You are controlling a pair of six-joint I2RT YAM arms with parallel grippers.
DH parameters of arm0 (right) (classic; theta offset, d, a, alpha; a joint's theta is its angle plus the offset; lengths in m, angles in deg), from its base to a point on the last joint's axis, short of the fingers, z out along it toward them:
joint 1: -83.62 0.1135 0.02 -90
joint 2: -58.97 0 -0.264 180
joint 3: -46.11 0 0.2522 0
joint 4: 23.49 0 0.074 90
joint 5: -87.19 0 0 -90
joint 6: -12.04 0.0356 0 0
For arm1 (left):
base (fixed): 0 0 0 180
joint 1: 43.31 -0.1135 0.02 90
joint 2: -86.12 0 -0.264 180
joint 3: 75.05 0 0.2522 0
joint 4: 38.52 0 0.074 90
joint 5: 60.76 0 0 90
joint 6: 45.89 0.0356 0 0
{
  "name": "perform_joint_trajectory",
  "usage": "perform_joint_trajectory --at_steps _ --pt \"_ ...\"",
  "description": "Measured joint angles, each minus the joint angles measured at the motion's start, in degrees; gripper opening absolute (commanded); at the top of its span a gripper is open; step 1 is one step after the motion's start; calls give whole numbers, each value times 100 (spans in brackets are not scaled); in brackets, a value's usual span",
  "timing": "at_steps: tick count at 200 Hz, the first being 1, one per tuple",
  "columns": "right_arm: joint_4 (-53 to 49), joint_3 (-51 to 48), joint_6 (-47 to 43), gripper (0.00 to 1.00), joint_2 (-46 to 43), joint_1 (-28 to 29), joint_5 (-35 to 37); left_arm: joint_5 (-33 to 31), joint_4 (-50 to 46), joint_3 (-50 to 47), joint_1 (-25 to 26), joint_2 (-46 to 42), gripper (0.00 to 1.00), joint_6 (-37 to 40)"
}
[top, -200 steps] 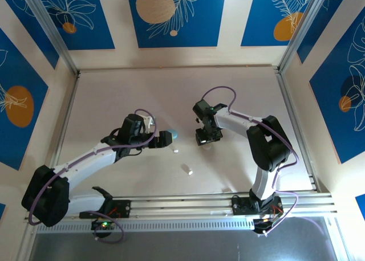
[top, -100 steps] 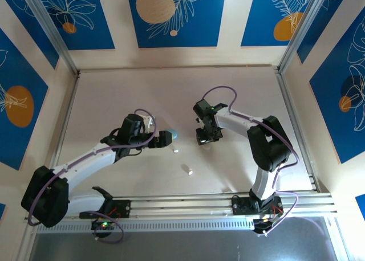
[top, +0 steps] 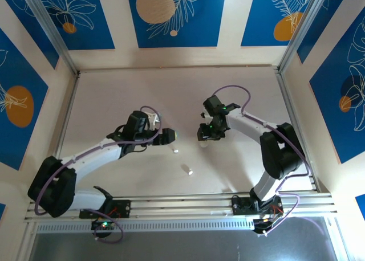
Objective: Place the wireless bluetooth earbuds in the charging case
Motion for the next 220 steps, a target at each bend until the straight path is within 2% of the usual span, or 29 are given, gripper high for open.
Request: perform_joint_trajectory --at_steps 19,57,115,159,220 --pt "264 -232 142 35 -203 -256 -476 175 304 116 28 313 47 -138" --pt "748 -595 444 34 -450 -686 -1318 363 699 422 219 944 37 -319" --pt "1303 -868 817 34 -472 -968 -2142 588 1097 1064 568 1823 38 -474" --pt "1558 -994 981 33 -474 -1045 -2439 728 1340 1235 651 2319 41 -629" --pt "1720 -1058 1093 33 -551 -1082 -2638 813 1462 1338 662 2570 41 -726"
